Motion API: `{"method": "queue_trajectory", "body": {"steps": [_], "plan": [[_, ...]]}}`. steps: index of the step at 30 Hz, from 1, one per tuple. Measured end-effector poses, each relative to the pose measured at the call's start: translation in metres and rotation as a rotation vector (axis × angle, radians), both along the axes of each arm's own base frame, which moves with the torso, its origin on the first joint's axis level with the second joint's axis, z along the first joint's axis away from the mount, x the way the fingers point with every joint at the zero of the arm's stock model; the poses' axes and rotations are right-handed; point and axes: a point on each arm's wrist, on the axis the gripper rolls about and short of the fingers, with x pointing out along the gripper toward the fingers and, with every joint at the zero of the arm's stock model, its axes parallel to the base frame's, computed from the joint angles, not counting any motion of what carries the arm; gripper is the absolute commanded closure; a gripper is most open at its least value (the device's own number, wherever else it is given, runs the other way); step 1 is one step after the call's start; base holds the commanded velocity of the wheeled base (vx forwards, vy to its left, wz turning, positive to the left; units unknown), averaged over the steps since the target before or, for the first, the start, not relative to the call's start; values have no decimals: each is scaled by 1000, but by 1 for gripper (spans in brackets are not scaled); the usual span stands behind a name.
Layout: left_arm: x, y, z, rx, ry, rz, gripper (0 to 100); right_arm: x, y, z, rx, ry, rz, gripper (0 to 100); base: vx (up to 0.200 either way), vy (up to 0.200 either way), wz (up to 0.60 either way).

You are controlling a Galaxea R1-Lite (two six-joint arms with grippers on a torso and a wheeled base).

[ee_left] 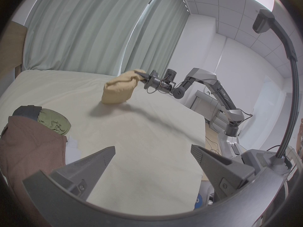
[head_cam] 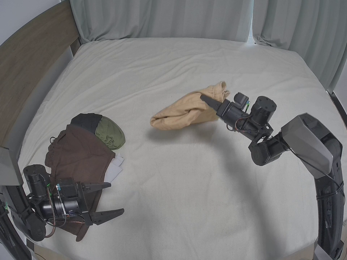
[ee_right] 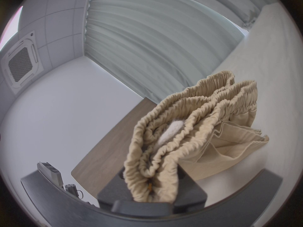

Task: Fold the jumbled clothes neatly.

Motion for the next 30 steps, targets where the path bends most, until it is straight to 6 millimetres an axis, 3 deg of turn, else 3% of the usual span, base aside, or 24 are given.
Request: {"method": "queue_trajectory", "body": {"steps": [7,12,20,28,29,30], "plan": [[0,1,0,0,1,2,0,-8,-3,-54,-46,116,-3,100,0,0,0],[1,1,0,0,1,4,0,-31,-10,-89,-79,188,-3,100,0,0,0],[1,1,0,-1,0,4,0,-63,-19,-127,-154,282,-11,100,0,0,0],[2,1,0,-1,-2,5,0,-72,-20,-151,-188,346,-28,100,0,0,0],[2,1,0,-1,-3,5,0,-72,-21,-153,-190,349,-29,0,0,0,0],[2,1,0,-1,-4,5,0,-72,-21,-155,-191,353,-29,0,0,0,0]]}}
